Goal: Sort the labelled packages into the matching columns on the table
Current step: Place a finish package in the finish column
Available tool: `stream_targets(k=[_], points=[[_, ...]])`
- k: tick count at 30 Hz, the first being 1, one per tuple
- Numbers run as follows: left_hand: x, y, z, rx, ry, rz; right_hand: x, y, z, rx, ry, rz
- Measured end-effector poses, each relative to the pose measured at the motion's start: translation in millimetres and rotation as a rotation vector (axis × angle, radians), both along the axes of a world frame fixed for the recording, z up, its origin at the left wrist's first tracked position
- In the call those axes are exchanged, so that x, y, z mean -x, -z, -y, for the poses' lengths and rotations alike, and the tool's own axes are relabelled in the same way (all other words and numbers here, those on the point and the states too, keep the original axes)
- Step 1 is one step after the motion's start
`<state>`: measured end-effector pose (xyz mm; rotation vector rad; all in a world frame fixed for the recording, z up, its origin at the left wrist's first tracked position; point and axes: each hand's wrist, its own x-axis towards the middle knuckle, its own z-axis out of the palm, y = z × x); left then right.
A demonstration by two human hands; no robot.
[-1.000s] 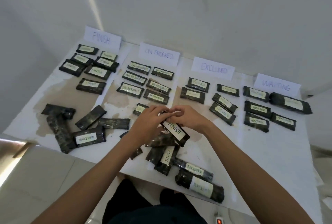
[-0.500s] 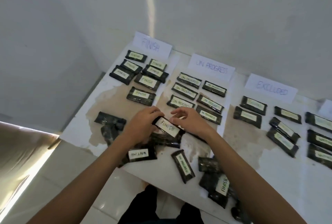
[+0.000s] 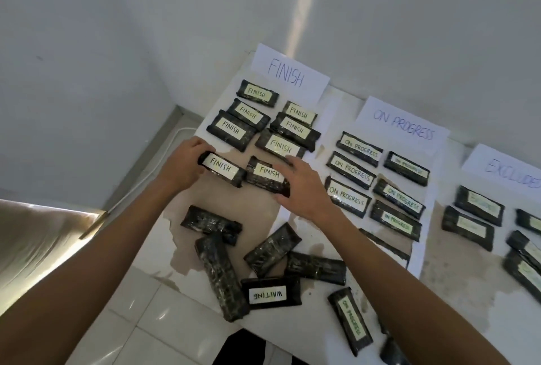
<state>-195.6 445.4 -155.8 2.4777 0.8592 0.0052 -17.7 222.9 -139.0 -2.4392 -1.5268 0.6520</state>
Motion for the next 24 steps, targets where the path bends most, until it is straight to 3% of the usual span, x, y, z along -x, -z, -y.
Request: stream_targets(k=[5, 12, 18, 24], points=[[-10, 22, -15, 0.076, -0.032, 0.021, 6, 20, -18, 0.116, -0.071, 0.138], [-12, 26, -26, 0.073, -0.075, 0.008, 7, 23, -18, 0.056, -0.023, 0.186], [-12, 18, -17, 0.044, -0.083, 0.009, 21, 16, -18, 0.009, 0.019, 0.156], [11, 8, 18, -0.027, -0.131, 0.055, 65, 0, -34, 0.063, -0.187, -0.076]])
